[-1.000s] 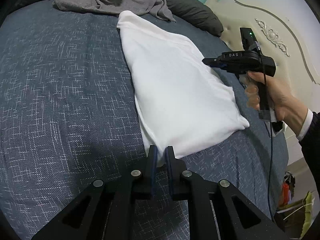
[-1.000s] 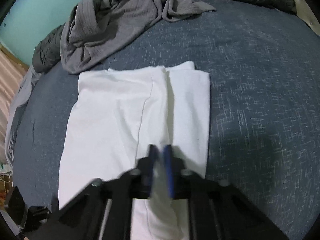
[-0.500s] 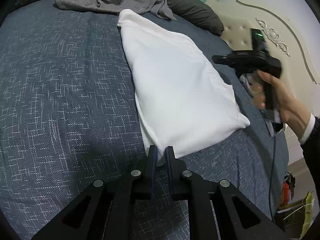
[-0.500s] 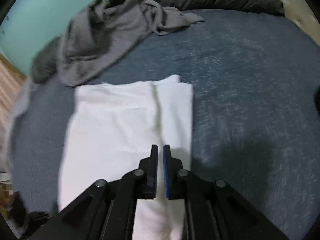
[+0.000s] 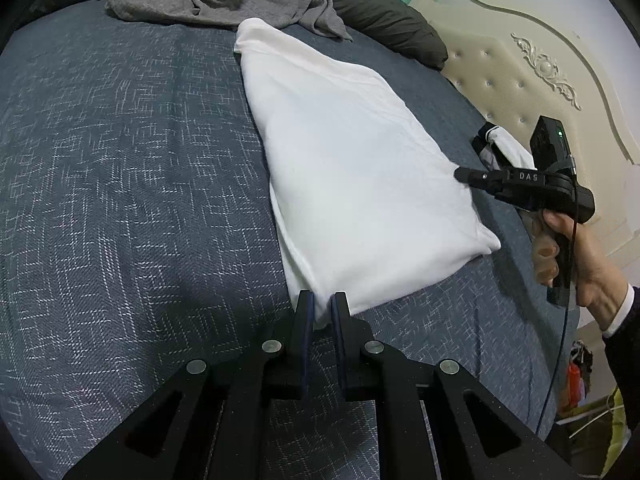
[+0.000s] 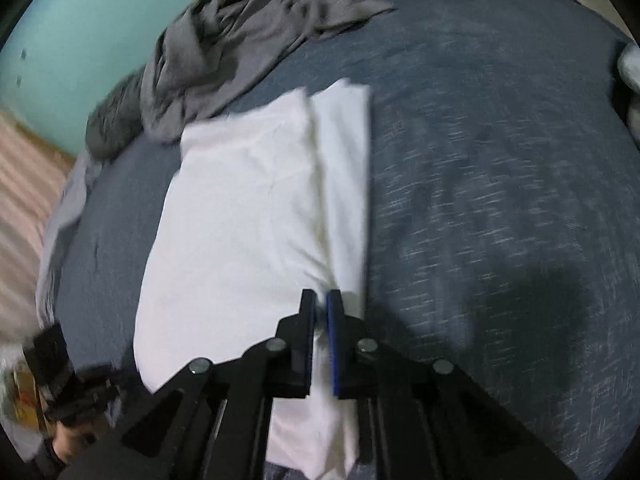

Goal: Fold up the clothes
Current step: 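Release the shirt and pull the right gripper back from it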

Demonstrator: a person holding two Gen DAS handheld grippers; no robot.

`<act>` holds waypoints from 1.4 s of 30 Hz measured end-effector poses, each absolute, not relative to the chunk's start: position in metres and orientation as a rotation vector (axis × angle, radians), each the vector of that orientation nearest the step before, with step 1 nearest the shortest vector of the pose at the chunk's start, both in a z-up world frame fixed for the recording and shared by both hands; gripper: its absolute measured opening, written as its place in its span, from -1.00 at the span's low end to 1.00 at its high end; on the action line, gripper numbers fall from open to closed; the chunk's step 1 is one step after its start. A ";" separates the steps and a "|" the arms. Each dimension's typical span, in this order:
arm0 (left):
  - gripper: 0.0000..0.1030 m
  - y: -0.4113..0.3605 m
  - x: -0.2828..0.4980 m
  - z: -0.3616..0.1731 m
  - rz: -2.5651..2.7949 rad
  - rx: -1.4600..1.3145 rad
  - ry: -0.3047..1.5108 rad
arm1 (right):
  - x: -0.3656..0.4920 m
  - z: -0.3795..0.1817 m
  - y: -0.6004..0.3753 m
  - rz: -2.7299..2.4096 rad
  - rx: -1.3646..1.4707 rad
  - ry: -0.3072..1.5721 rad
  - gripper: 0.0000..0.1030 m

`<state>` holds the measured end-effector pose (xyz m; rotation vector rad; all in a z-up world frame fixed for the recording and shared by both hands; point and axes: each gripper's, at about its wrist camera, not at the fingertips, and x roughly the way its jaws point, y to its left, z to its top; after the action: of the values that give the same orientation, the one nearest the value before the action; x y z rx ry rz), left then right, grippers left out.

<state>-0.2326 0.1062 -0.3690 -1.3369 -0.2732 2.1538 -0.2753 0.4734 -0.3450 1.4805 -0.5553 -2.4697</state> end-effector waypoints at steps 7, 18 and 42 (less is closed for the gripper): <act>-0.80 0.108 -0.232 -0.368 2.144 -1.342 -0.284 | -0.277 -0.363 0.490 -2.464 1.447 -0.779 -0.89; -0.80 0.097 -0.229 -0.364 2.151 -1.344 -0.313 | -0.232 -0.336 0.488 -2.628 1.393 -0.755 -0.68; -0.61 0.064 -0.230 -0.352 2.193 -1.325 -0.409 | -0.180 -0.359 0.341 -2.495 1.396 -0.714 -0.45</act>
<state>-0.2298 0.0635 -0.3521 -1.3251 -0.4091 2.1927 -0.1801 0.3411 -0.3591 1.3964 -0.7138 -2.4947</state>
